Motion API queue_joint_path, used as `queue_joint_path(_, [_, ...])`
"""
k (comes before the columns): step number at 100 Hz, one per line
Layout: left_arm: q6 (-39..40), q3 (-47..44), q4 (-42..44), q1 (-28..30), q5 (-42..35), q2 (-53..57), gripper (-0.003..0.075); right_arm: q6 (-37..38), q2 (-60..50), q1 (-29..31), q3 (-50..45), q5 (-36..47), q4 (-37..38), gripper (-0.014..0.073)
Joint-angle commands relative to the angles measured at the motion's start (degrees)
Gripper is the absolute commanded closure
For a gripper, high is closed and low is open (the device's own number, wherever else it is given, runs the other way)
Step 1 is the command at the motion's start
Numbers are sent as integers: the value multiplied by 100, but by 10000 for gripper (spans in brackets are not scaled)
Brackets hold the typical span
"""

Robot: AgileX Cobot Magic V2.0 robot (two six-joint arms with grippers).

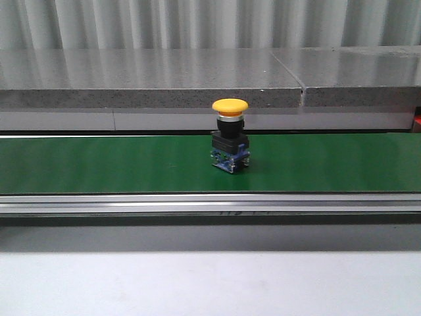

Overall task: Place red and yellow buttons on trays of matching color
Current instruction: 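Carry the red push-button into the red tray and open the right gripper, then grasp the yellow push-button on the belt with the right gripper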

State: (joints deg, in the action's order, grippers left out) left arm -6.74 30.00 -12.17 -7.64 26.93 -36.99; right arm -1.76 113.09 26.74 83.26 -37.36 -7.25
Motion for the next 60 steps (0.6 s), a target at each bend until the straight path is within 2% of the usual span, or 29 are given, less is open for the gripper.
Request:
queue_joint_path(1, [24,161,-101,-39,-381,5,740,-61,-447,17,189,194,-41,-46])
queue_joint_path(19, [24,161,-101,-39,-381,5,740,-138,-858,17,189,105,-33,-48])
queue_joint_path(39, [24,161,-101,-39,-381,5,740,-594,-1649,-116,122,-465,-33,-48])
queue_joint_path(60, [24,161,-101,-39,-381,5,740,-888,-2719,-509,-651,-874,-33,-48])
